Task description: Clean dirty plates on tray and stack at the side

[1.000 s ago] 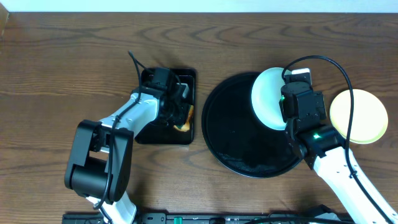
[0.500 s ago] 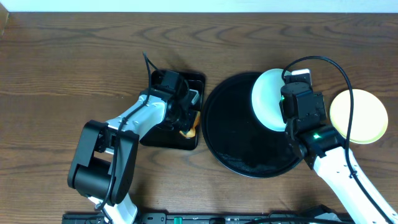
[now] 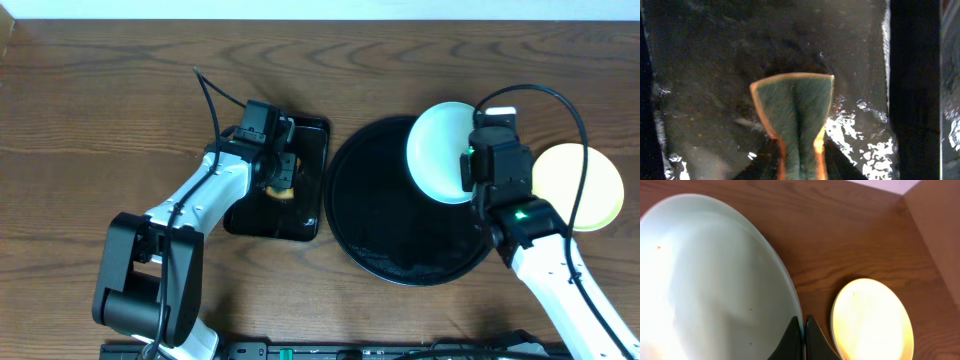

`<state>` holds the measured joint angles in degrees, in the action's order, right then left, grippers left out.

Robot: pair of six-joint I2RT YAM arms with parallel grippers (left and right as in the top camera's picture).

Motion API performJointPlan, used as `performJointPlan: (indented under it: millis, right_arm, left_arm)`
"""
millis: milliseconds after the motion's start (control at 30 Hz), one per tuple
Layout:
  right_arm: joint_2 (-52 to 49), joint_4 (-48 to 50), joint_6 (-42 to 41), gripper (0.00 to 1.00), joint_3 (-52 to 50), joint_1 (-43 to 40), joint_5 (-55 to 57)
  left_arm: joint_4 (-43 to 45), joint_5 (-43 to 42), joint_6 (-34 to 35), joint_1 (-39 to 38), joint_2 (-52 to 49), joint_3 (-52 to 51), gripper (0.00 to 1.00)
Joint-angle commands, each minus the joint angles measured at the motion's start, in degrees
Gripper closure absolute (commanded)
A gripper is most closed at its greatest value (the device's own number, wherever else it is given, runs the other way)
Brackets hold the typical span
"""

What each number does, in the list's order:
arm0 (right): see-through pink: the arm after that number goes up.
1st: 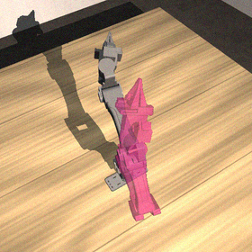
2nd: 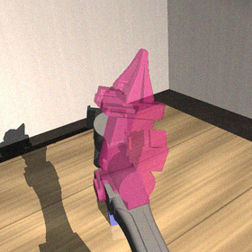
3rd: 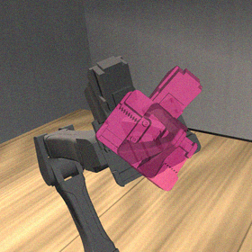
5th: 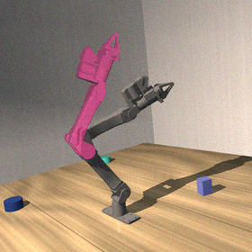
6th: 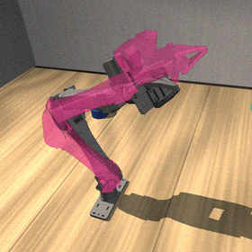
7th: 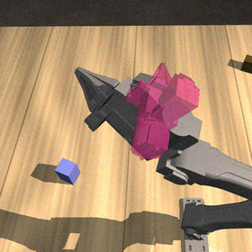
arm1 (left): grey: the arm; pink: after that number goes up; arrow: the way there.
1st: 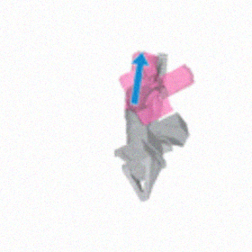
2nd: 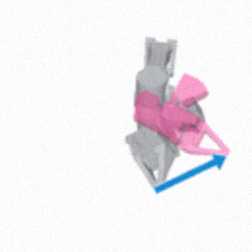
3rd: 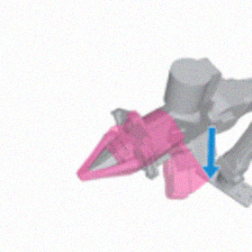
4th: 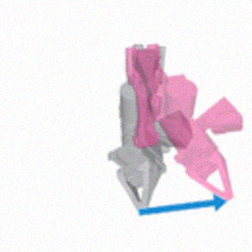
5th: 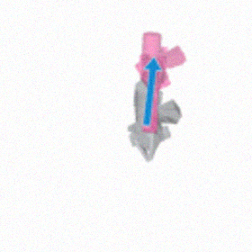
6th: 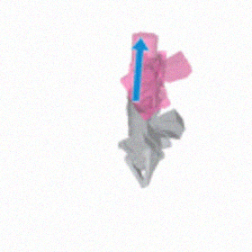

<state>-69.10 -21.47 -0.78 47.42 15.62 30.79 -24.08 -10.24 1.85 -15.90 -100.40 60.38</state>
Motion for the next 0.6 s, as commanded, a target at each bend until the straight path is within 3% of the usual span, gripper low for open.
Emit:
performJointPlan:
  millis: [0, 67, 367, 567]
  right_arm:
    - [0.52, -0.02, -3.1, 0.99, 0.26, -1.66, -3.1]
    - [0.52, -0.09, -4.37, 0.99, 0.26, -2.38, -4.26]
    - [0.52, -0.09, -9.31, 0.99, 0.26, -9.29, -11.82]
    - [0.52, -1.11, -18.21, 0.99, 0.26, -20.15, -11.87]
  left_arm:
    - [-1.03, 0.52, 0.44, -0.42, 0.44, 1.22, 0.5]
    - [-1.27, 0.42, 0.44, -0.42, 0.44, 1.22, 0.4]
    - [-2.49, 0.44, 1.97, -0.42, 0.44, 1.22, 0.4]
    - [-2.62, 0.48, 5.6, -0.39, 2.47, 1.25, 0.4]
